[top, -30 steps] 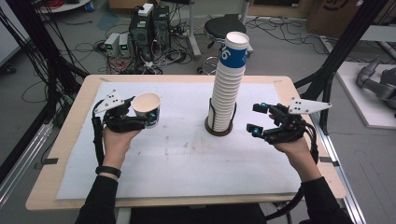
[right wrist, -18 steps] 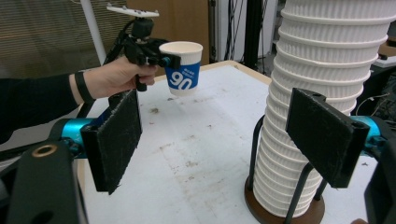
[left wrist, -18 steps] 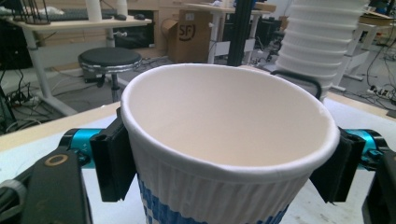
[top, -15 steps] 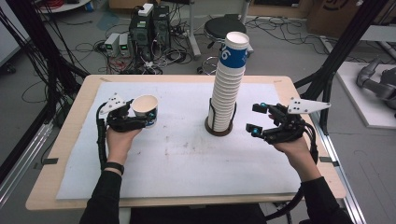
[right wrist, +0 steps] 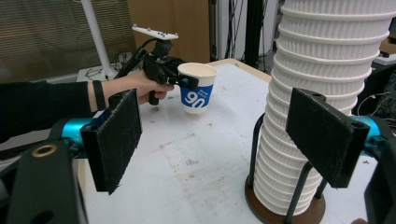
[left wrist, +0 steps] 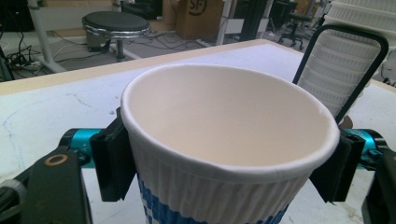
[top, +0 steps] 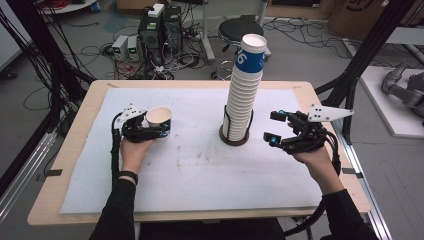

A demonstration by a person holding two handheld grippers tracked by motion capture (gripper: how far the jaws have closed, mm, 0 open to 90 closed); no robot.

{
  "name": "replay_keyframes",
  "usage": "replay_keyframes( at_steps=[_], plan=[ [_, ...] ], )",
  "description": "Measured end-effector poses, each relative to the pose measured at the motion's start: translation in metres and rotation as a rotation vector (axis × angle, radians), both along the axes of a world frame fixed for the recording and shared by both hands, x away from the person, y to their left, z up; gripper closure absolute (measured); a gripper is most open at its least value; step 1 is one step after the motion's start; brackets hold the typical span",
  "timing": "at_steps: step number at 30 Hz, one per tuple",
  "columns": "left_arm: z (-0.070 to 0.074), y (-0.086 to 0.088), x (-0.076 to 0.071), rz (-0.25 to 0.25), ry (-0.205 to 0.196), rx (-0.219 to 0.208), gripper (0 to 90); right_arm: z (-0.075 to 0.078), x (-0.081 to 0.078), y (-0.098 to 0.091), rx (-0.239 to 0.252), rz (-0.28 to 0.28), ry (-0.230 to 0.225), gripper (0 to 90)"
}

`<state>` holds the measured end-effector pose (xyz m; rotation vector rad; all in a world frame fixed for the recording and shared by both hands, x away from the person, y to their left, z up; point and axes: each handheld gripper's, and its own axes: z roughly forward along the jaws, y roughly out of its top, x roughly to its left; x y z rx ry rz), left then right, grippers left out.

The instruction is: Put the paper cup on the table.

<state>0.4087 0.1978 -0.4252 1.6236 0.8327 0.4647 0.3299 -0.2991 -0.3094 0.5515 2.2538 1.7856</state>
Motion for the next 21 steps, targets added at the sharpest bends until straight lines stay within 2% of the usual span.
replay_keyframes(
  at_steps=[2,6,14,21],
  plan=[
    [-0.002,0.000,0.002,0.003,-0.007,0.008,22.1,0.000,0.000,0.000,-0.001,-0.001,0.002,18.8],
    [-0.009,0.001,0.006,0.007,0.022,0.022,22.1,-0.001,0.001,0.000,-0.002,-0.003,0.001,18.8],
    [-0.012,-0.002,0.008,0.004,0.038,0.059,21.9,-0.001,0.001,-0.001,-0.002,-0.006,0.003,18.8],
    [-0.012,-0.002,0.007,0.003,0.054,0.064,20.4,-0.002,0.002,-0.001,-0.003,-0.006,0.004,18.8]
  ],
)
